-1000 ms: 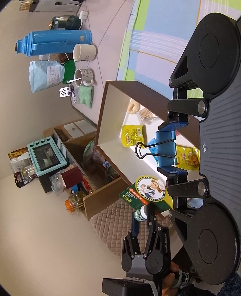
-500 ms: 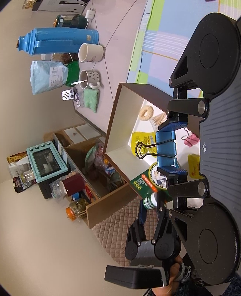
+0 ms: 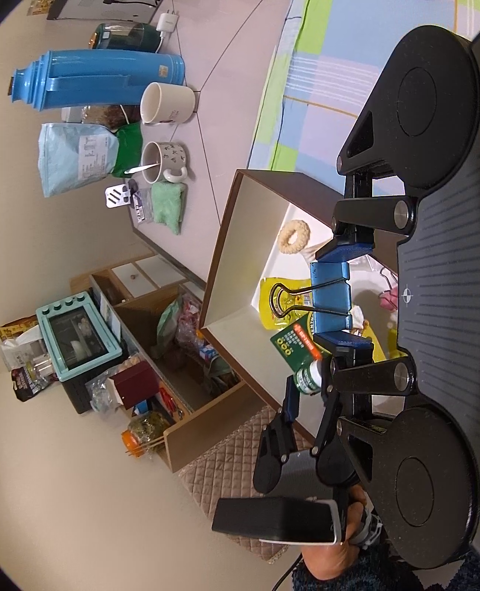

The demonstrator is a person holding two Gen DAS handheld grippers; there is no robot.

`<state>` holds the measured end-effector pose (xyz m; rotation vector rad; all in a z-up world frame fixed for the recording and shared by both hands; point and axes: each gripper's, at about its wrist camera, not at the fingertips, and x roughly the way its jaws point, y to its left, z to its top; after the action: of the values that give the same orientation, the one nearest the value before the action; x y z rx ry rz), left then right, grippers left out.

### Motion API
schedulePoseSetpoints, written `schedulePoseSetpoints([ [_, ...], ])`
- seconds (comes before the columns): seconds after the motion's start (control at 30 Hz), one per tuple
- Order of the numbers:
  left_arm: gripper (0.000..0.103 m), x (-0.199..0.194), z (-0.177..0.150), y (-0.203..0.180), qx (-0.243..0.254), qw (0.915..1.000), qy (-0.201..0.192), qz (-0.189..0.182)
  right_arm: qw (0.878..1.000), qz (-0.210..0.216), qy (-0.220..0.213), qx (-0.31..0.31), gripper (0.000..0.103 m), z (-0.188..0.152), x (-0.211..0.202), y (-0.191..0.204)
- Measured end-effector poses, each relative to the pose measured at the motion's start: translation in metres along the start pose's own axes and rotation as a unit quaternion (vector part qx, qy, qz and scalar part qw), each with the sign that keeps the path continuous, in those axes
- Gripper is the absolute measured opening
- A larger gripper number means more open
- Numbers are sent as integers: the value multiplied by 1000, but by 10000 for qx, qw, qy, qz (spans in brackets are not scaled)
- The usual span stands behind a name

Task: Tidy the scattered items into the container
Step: 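Carry the green card and blue clip over the box with both tools, then open the left tool to drop the green card into the box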

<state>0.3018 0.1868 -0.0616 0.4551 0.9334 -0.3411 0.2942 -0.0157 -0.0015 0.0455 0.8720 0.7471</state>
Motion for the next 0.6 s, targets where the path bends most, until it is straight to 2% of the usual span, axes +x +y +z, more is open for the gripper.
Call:
schedulePoseSetpoints([
  [0.2,42,28,1,7,-249,9994,237,-83,9999,-5,116,1,39,7,17,-7],
  [0.33,59,26,1,11,-316,9993,192,-56,9998,-10,186,-47,39,12,27,-10],
  [0.6,59,9,1,18,-380,9992,88,34,9990,-90,300,-310,39,23,46,-12],
])
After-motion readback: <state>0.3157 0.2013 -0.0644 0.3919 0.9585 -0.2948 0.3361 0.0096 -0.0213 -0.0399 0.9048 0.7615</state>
